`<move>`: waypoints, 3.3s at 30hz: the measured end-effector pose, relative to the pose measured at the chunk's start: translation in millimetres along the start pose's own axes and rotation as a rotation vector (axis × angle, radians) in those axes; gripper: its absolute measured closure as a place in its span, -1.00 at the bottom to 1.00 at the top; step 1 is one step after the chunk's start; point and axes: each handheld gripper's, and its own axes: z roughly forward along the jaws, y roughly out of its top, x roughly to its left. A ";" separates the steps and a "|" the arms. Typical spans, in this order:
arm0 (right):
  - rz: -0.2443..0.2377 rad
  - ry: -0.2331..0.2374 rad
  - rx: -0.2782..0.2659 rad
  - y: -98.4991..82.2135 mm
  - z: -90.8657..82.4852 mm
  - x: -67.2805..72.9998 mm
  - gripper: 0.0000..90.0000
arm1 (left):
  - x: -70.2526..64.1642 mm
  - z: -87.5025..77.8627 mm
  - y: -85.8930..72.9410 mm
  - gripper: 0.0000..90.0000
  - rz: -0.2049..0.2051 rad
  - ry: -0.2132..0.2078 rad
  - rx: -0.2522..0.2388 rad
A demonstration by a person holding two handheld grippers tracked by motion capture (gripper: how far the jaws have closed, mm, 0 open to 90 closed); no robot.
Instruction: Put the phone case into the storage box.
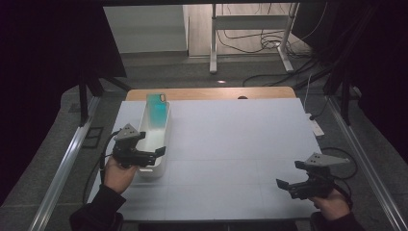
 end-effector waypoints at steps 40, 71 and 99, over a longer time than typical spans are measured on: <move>0.001 -0.009 0.005 0.2 0.7 0.3 -1.00 | -10.6 -42.0 -40.4 -0.95 -0.020 0.023 -0.007; 0.004 -0.025 0.015 0.5 1.2 0.7 -1.00 | -14.8 -68.3 -68.5 -0.94 -0.037 0.049 0.009; 0.003 -0.032 0.027 1.1 2.6 1.1 -1.00 | -16.1 -77.4 -86.2 -0.95 -0.050 0.044 0.045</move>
